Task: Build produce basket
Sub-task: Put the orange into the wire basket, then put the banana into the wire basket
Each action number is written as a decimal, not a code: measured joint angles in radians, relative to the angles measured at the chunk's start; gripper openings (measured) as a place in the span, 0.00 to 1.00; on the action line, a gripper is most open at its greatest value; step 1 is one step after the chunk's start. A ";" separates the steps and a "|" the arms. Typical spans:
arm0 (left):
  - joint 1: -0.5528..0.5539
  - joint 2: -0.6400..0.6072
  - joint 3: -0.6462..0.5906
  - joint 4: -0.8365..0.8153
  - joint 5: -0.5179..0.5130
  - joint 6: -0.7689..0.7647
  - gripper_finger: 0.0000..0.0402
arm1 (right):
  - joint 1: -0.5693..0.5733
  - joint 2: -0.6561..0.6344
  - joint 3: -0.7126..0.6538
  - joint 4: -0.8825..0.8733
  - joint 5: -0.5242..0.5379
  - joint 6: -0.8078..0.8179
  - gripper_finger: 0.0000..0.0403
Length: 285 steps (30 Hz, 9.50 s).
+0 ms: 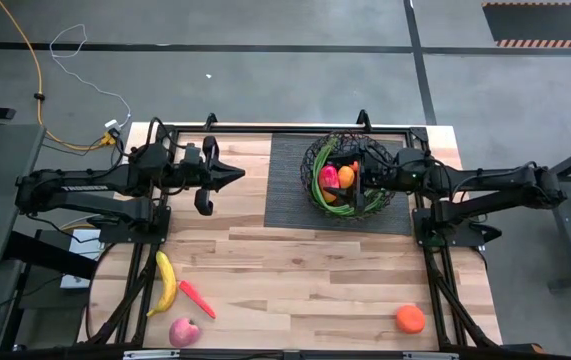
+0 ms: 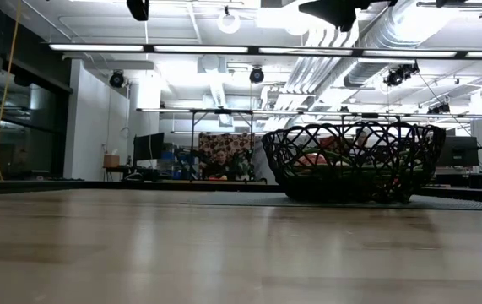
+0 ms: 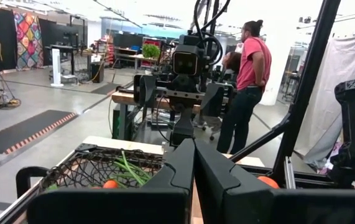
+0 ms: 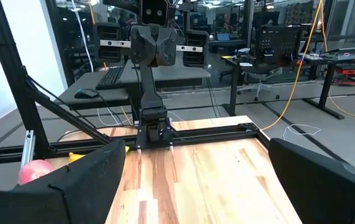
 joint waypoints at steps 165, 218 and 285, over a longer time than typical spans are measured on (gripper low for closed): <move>0.036 0.041 0.124 -0.132 0.093 -0.132 0.00 | 0.001 0.093 0.192 -0.126 -0.062 0.235 0.84; 0.036 0.041 0.124 -0.135 0.082 -0.095 0.00 | -0.309 0.468 0.117 -1.024 0.147 0.335 0.85; 0.040 0.041 0.124 -0.189 0.086 -0.087 0.00 | -0.201 -0.171 0.031 -0.791 0.106 0.400 0.99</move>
